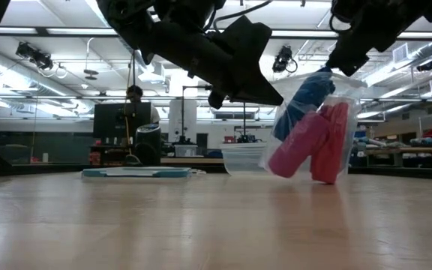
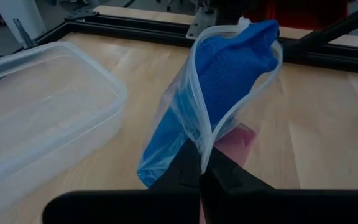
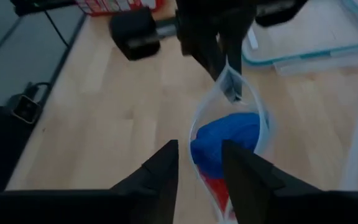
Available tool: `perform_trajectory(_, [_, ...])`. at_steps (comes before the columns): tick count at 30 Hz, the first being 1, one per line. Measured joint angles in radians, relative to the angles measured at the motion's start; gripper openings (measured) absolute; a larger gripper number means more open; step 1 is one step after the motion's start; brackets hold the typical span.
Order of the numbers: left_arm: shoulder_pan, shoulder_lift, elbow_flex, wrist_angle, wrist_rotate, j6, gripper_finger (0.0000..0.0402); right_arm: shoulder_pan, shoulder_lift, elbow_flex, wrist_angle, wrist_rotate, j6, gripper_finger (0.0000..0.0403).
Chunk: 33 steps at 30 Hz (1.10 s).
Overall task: Roll bandage
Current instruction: Put the blue bandage into the transparent zip bag
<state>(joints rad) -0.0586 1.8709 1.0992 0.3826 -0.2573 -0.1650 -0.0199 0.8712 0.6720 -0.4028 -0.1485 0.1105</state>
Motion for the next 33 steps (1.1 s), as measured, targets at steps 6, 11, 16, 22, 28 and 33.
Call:
perform_trajectory(6, [-0.001, 0.000, 0.000, -0.002, 0.000, -0.001, 0.0000, 0.034, 0.108, 0.011, 0.008, 0.078, -0.005, 0.0121])
perform_trajectory(11, [-0.001, 0.000, 0.000, -0.001, -0.002, -0.004, 0.0000, 0.046, 0.196, 0.064, 0.032, 0.136, -0.049, 0.0115])
perform_trajectory(16, [-0.002, 0.000, 0.000, 0.004, -0.002, -0.004, 0.0000, 0.048, 0.279, 0.183, -0.094, 0.111, -0.047, 0.0105])
perform_trajectory(22, [-0.008, 0.000, 0.000, -0.001, 0.007, 0.000, 0.0000, 0.049, 0.367, 0.261, -0.128, 0.140, -0.077, 0.0090])
perform_trajectory(28, [-0.009, 0.000, -0.002, -0.006, 0.004, 0.001, 0.0000, 0.061, 0.441, 0.269, -0.112, 0.124, -0.058, 0.0079])
perform_trajectory(33, [-0.012, 0.002, -0.002, 0.014, 0.010, 0.002, 0.0000, 0.073, 0.465, 0.268, -0.093, 0.137, -0.050, 0.0073])
